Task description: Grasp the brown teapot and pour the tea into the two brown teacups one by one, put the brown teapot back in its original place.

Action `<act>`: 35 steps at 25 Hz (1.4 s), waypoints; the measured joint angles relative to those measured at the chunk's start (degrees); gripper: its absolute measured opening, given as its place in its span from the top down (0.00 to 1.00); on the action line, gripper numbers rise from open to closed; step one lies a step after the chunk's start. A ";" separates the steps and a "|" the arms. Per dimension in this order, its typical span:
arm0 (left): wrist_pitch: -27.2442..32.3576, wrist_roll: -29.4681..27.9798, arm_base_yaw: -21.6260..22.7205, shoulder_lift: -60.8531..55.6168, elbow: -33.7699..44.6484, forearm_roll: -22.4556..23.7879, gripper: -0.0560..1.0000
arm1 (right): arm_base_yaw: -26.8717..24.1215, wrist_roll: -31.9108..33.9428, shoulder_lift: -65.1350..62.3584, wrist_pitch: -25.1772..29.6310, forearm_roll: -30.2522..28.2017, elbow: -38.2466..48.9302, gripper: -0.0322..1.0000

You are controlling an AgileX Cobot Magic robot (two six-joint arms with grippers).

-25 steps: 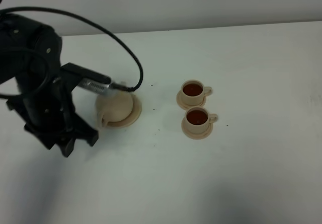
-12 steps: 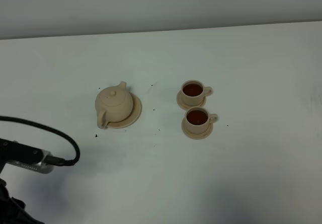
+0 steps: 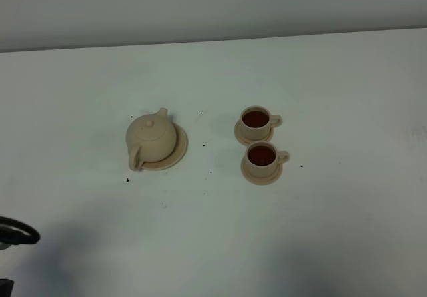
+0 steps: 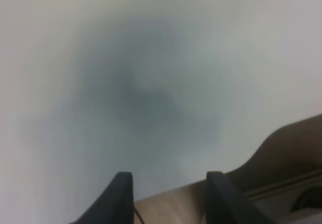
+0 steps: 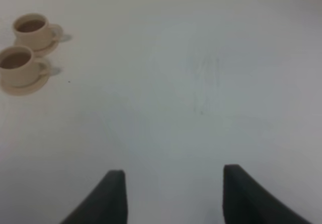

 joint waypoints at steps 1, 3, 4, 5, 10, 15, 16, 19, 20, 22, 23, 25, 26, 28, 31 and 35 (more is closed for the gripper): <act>0.00 0.00 0.95 -1.62 0.00 0.00 0.58 | 0.00 0.00 0.00 0.00 0.00 0.00 0.53; 0.03 0.00 3.85 -5.22 0.00 0.11 0.58 | 0.00 0.00 0.00 0.00 0.00 0.00 0.53; 0.03 0.05 5.99 -6.79 0.00 0.11 0.58 | 0.00 0.00 0.00 0.00 0.00 0.00 0.53; 0.03 0.29 8.24 -7.97 0.00 0.11 0.58 | 0.00 0.00 0.00 0.00 0.00 0.00 0.53; 0.03 4.09 16.96 -14.23 0.08 -1.32 0.58 | 0.00 0.00 0.00 0.00 0.00 0.00 0.53; 0.07 5.53 19.81 -21.32 0.28 -1.88 0.58 | 0.00 0.00 0.00 0.00 0.00 0.00 0.53; 0.07 5.52 19.81 -22.75 0.28 -1.88 0.58 | 0.00 0.00 0.00 0.00 0.00 0.00 0.53; 0.07 5.66 19.81 -25.90 0.28 -1.88 0.58 | 0.00 0.00 0.00 0.00 0.00 0.00 0.53; 0.07 5.71 19.81 -26.77 0.28 -1.92 0.58 | 0.00 0.00 0.00 0.00 0.00 0.00 0.53; 0.07 5.71 19.81 -28.72 0.28 -1.92 0.58 | 0.00 0.00 0.00 0.00 0.00 0.00 0.53; 0.07 5.71 19.81 -29.67 0.28 -1.92 0.58 | 0.00 0.00 0.00 0.00 0.00 0.00 0.53; 0.10 5.71 19.81 -31.26 0.28 -1.87 0.58 | 0.00 0.00 0.00 0.00 0.00 0.00 0.53; 0.10 5.71 19.81 -31.42 0.28 -1.82 0.58 | 0.00 0.00 0.00 0.00 0.00 0.00 0.53; 0.10 5.65 19.81 -31.43 0.34 -1.56 0.58 | 0.00 0.00 0.00 0.00 0.00 0.00 0.53; 0.10 5.00 19.89 -31.54 0.34 -1.01 0.58 | 0.00 0.00 0.00 0.00 0.00 0.00 0.53; 0.10 4.26 20.30 -31.54 0.34 -0.32 0.58 | 0.00 0.00 0.00 0.00 0.04 0.00 0.53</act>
